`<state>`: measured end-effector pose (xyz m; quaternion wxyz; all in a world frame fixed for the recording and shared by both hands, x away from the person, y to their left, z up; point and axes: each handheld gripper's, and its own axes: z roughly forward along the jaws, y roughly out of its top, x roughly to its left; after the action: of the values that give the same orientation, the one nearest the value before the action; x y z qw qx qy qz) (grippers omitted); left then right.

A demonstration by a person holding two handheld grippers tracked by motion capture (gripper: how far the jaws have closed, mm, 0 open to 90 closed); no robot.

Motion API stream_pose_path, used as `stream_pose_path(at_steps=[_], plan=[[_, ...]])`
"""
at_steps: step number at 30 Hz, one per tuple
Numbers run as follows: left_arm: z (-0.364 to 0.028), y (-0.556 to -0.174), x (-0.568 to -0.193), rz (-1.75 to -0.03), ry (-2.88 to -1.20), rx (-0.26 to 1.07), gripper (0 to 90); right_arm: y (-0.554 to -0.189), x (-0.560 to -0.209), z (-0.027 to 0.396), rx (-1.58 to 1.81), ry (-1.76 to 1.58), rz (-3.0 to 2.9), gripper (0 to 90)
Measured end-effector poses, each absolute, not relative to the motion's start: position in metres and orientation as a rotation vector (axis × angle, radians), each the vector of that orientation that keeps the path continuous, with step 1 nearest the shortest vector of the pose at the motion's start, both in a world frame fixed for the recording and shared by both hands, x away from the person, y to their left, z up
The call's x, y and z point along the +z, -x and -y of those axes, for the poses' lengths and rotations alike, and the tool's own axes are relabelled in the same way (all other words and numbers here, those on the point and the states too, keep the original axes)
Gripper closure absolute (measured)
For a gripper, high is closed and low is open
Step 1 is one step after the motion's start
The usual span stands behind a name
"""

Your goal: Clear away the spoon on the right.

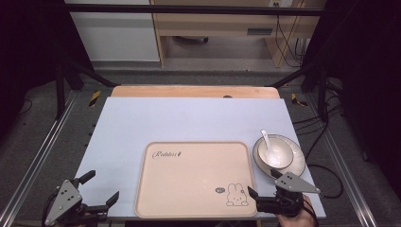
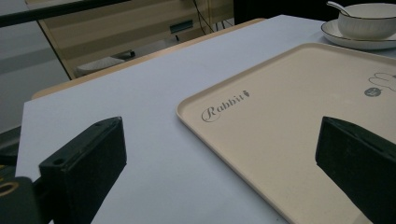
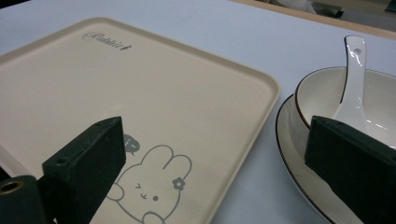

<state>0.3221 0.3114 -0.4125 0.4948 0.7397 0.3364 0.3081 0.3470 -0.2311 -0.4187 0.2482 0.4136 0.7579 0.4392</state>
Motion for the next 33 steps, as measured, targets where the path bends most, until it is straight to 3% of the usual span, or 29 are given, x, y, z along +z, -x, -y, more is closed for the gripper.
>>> stream_pose_path(at_steps=[16, 33], plan=[[-0.3132, -0.3216, -0.4118, -0.815, -1.745, 0.668, 1.5, -0.3496, -0.4237, 0.2320, 1.151, -1.146, -2.096, 2.3], [-0.3118, -0.3223, -0.4128, -0.809, -1.764, 0.668, 1.4, -0.3505, -0.4223, 0.2342, 1.140, -1.153, -2.072, 2.0]])
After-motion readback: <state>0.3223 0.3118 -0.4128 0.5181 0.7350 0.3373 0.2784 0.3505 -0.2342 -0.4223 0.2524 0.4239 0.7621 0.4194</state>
